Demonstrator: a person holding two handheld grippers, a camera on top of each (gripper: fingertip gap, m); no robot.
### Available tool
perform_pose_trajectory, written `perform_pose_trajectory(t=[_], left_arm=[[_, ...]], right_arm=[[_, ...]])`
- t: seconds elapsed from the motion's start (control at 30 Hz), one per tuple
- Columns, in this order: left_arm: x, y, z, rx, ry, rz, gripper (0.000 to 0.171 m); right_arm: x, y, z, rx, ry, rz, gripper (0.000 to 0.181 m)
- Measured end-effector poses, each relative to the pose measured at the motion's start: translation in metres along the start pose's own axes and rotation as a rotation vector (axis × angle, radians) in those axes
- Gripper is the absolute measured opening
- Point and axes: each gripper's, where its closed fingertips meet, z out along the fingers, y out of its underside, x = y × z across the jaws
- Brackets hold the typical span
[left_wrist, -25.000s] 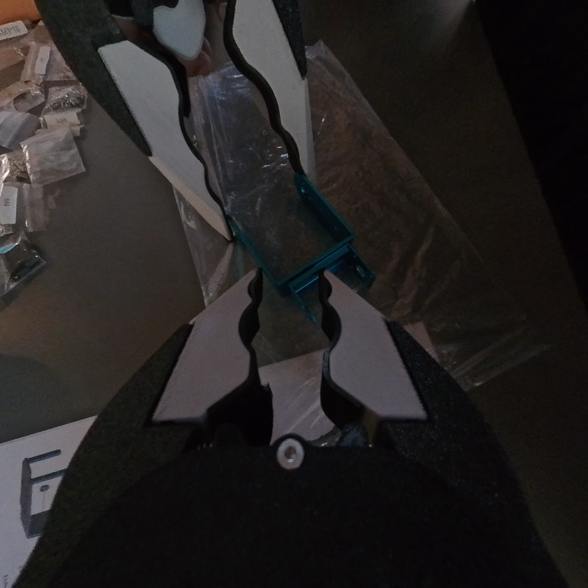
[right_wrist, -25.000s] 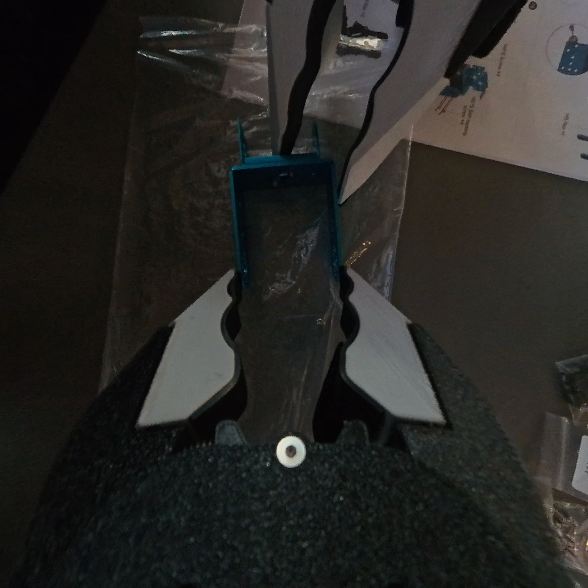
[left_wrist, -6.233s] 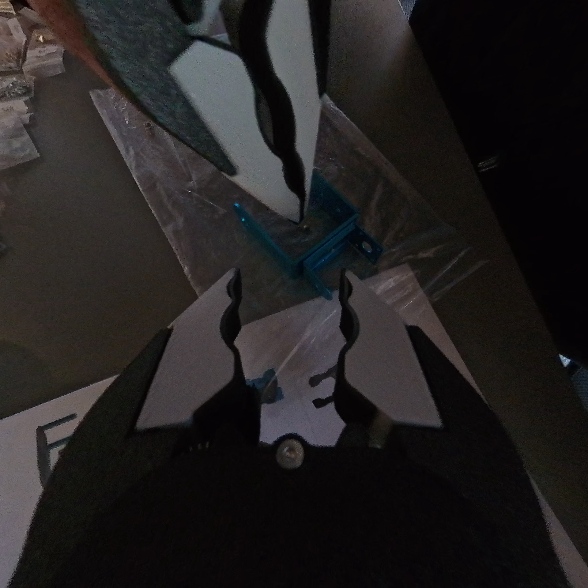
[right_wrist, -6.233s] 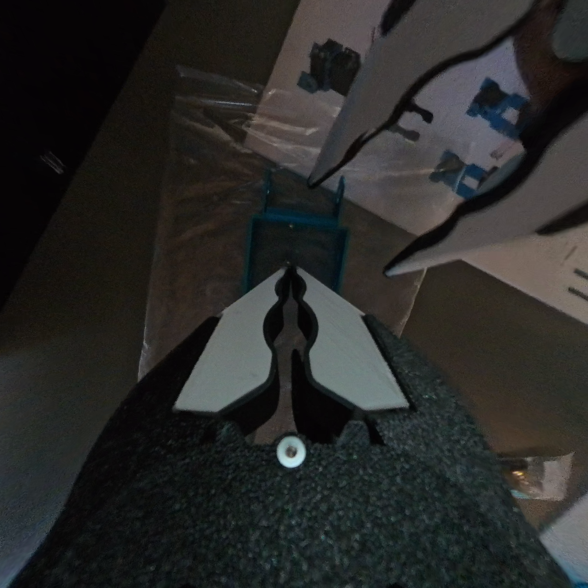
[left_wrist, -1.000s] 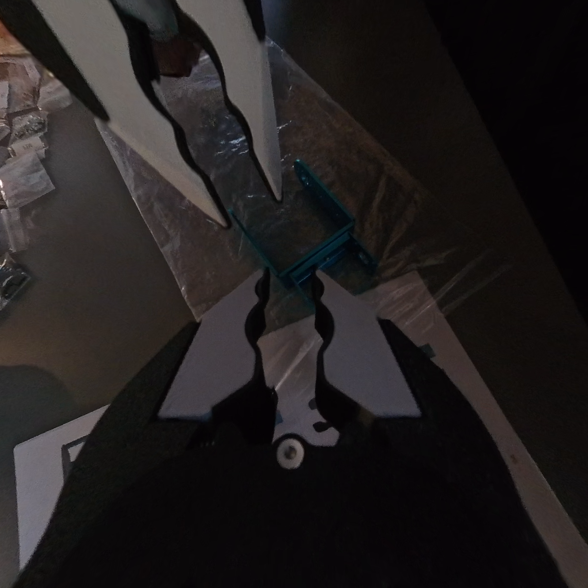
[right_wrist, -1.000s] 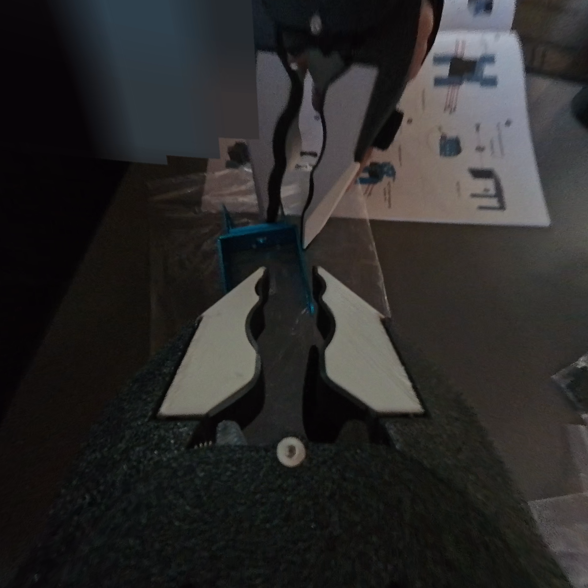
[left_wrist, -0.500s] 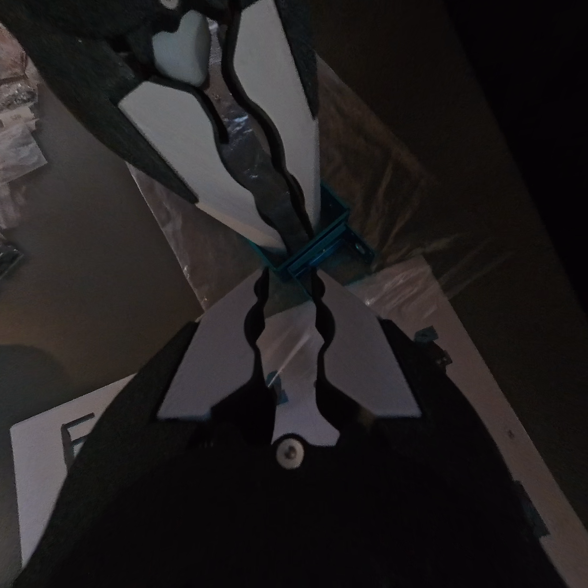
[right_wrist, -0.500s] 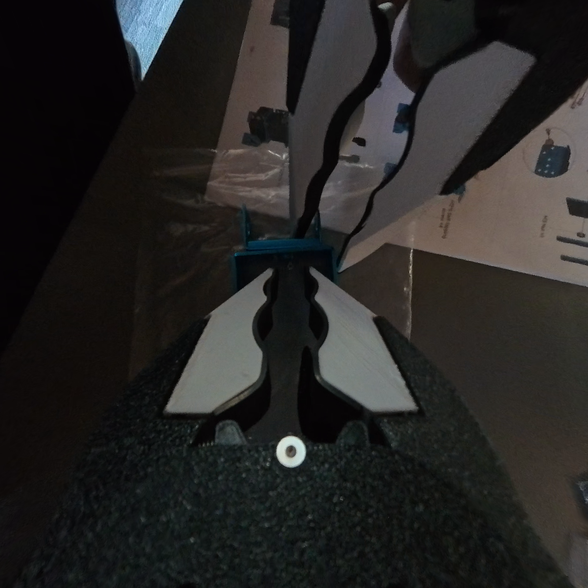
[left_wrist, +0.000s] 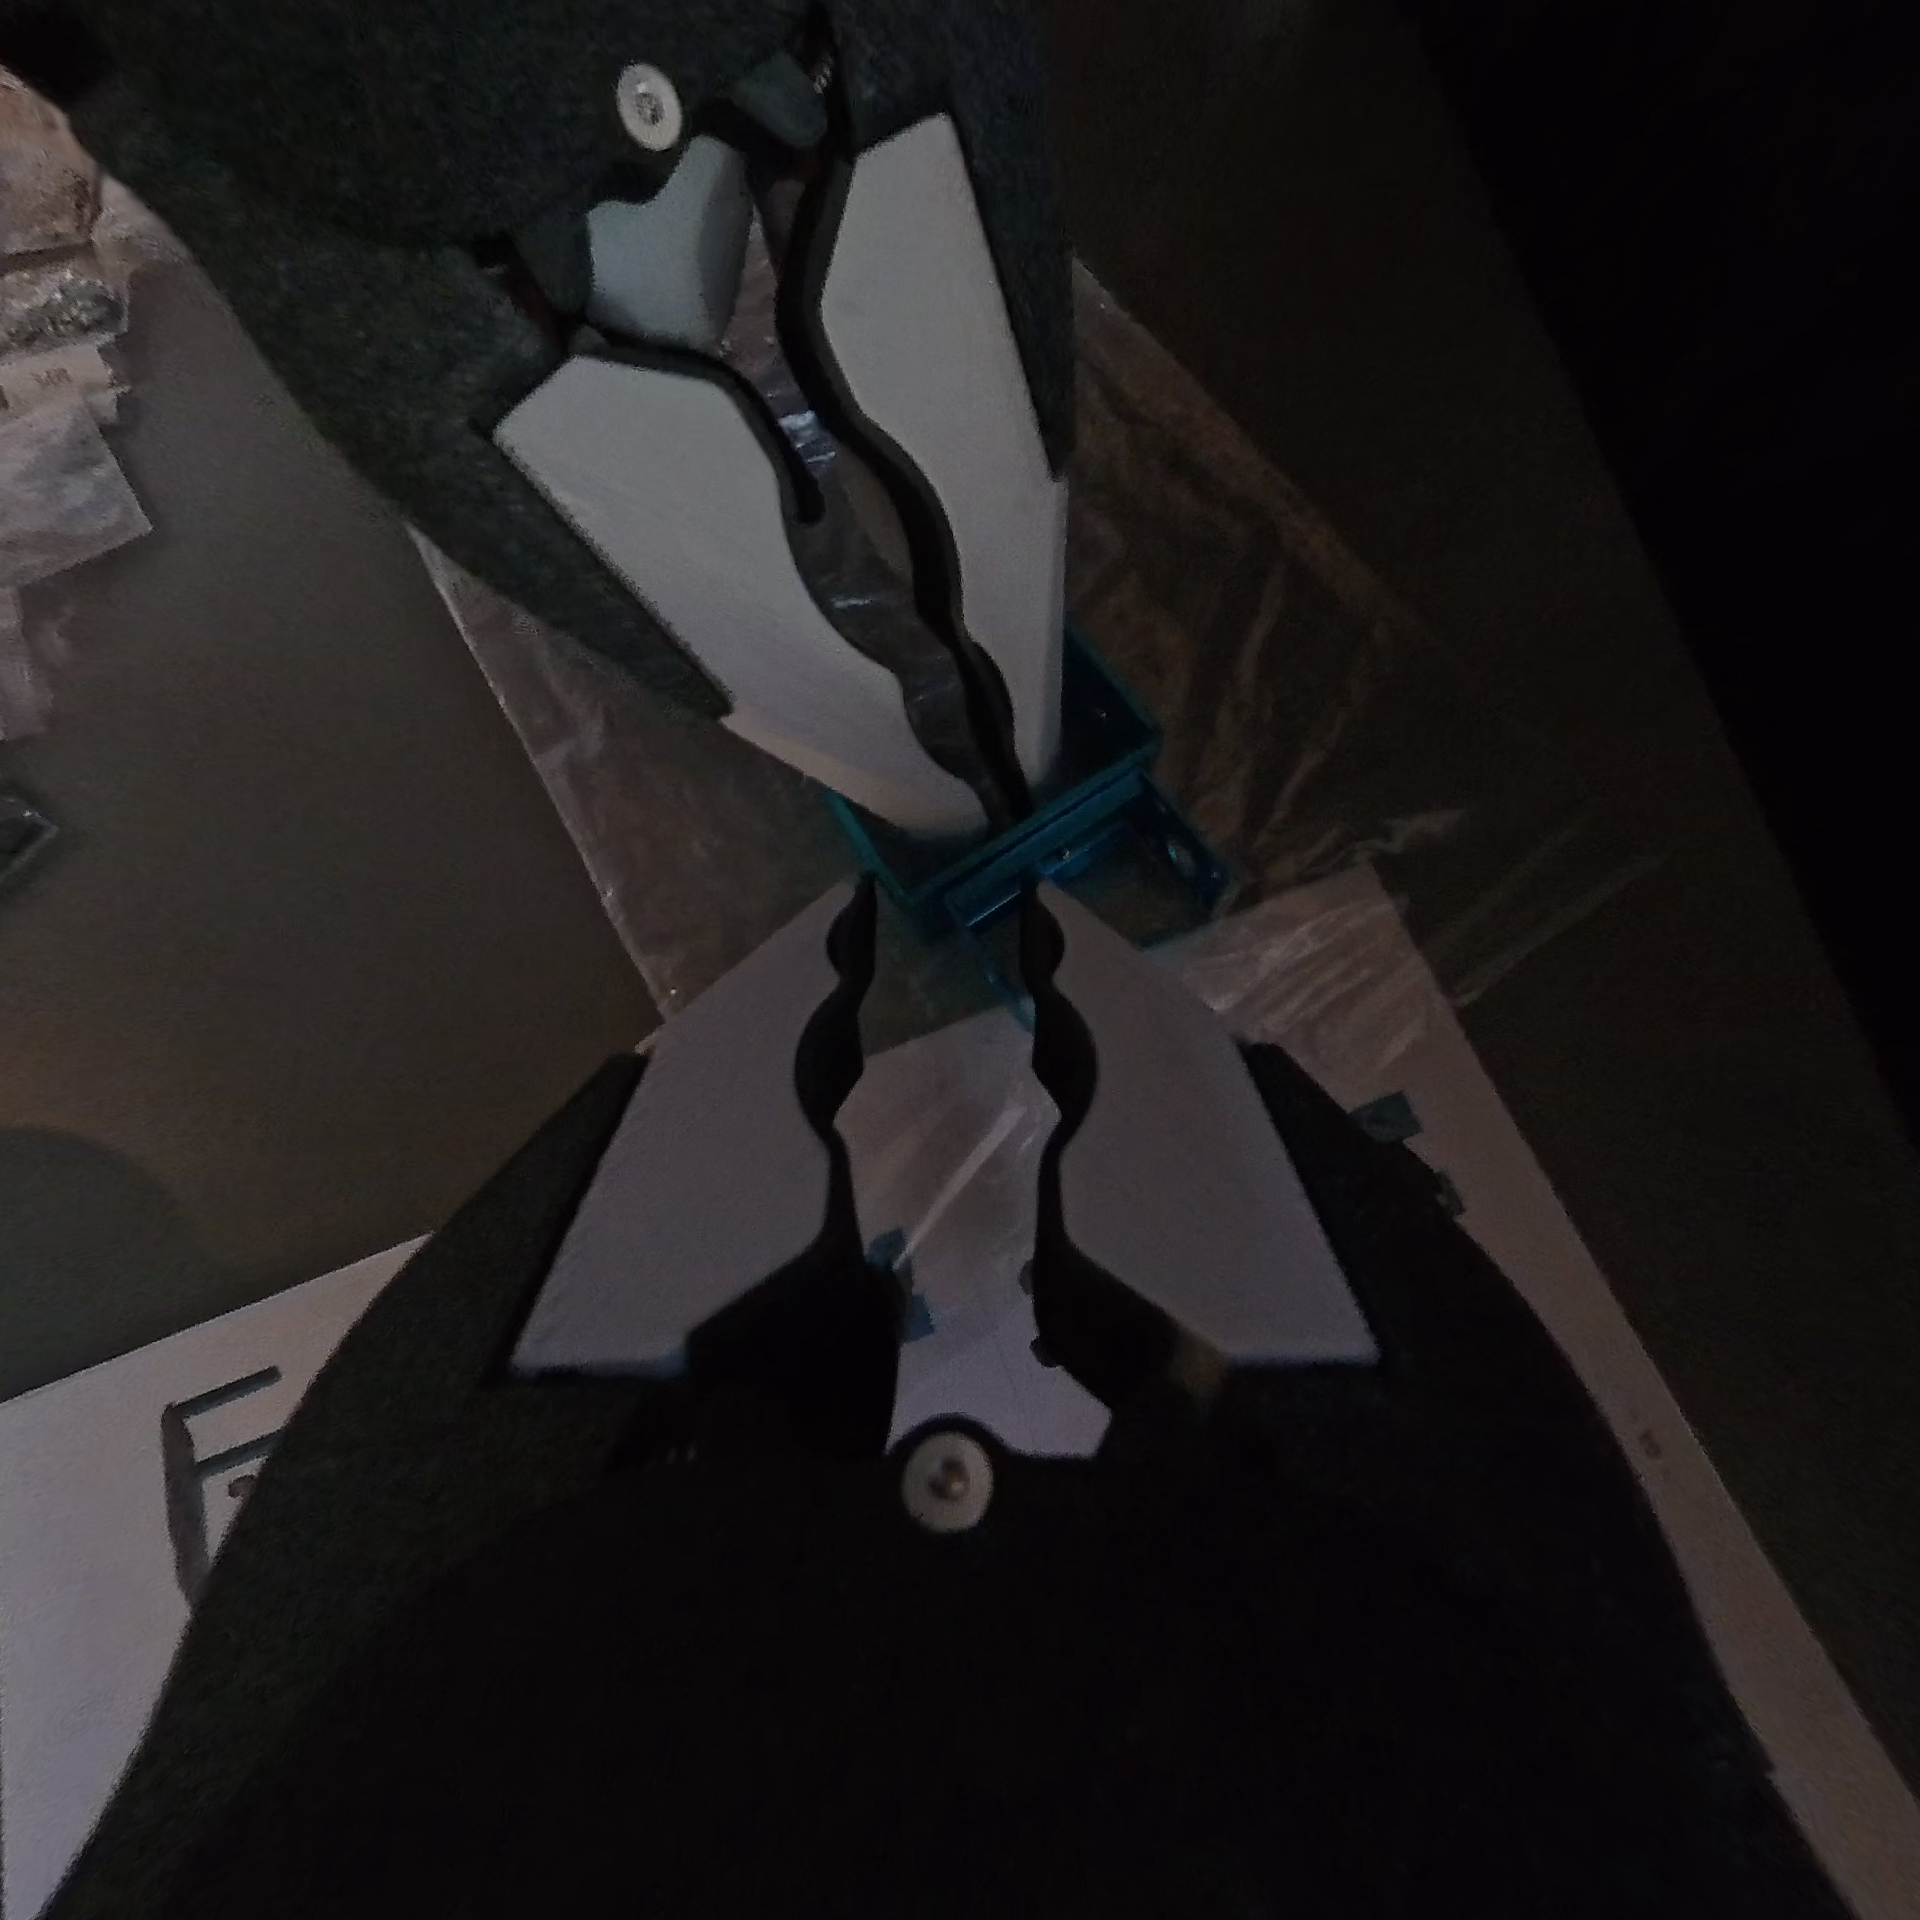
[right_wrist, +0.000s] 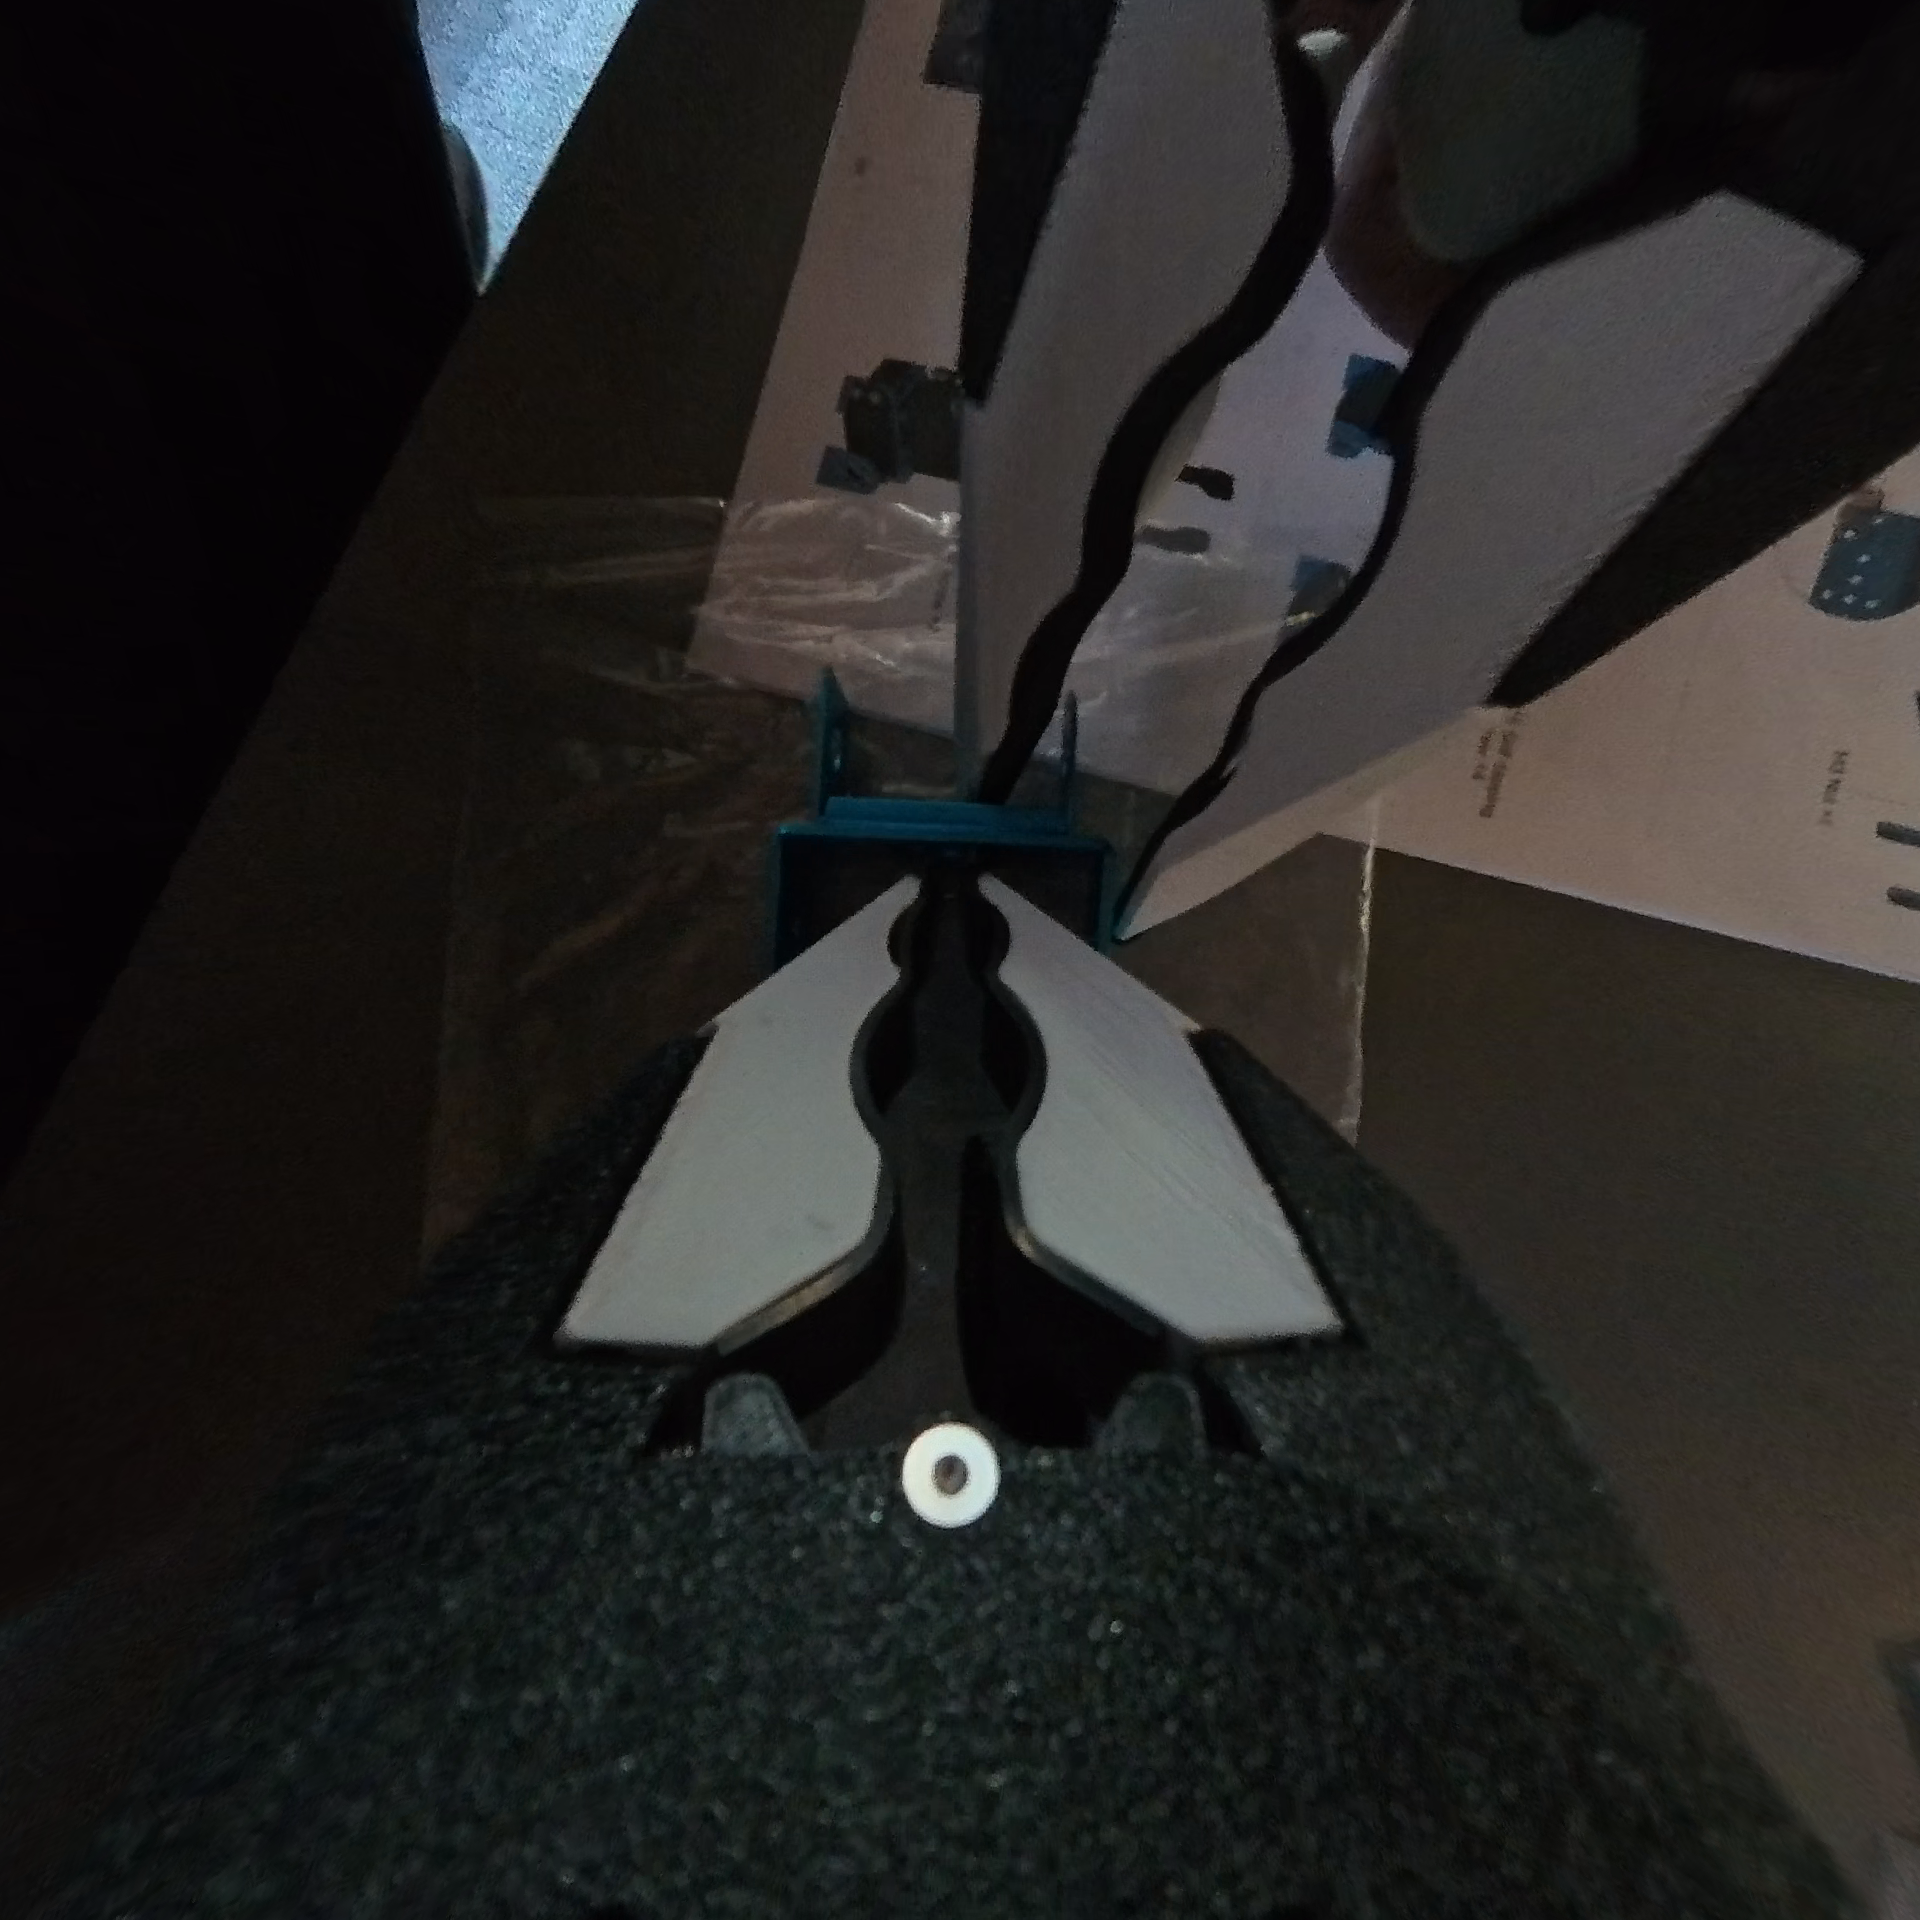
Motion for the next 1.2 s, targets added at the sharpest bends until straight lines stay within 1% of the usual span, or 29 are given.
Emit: perform_pose_trajectory(t=[0.1, 0.2, 0.33, 0.5, 0.6, 0.63, 0.7, 0.77, 1.2], left_arm=[[0.0, 0.0, 0.0, -0.002, -0.001, 0.007, 0.027], [0.0, 0.002, 0.001, -0.005, 0.001, 0.006, 0.025], [0.0, 0.003, 0.001, -0.006, 0.002, 0.003, 0.025], [-0.001, 0.002, 0.002, -0.004, 0.0, 0.005, 0.025], [-0.001, 0.002, 0.002, -0.004, -0.001, 0.005, 0.025], [-0.001, 0.002, 0.002, -0.004, -0.003, 0.005, 0.026], [-0.002, 0.003, 0.003, -0.007, -0.01, 0.005, 0.035], [-0.002, 0.002, 0.003, -0.004, -0.014, 0.005, 0.037], [-0.001, -0.001, 0.003, 0.006, -0.014, 0.017, 0.03]], right_arm=[[0.0, 0.0, 0.0, 0.002, 0.02, -0.015, 0.004], [0.0, 0.001, -0.001, 0.015, 0.012, 0.007, 0.004], [0.002, 0.005, -0.011, 0.039, 0.029, 0.026, 0.004], [0.001, -0.009, -0.024, 0.189, 0.021, 0.07, 0.004], [0.003, -0.013, -0.025, 0.235, 0.012, 0.093, 0.003], [0.003, -0.013, -0.025, 0.239, 0.011, 0.095, 0.004], [0.006, -0.013, -0.023, 0.242, 0.018, 0.101, 0.004], [0.004, -0.013, -0.02, 0.241, 0.003, 0.104, 0.004], [0.005, -0.012, -0.015, 0.236, -0.008, 0.124, 0.004]])
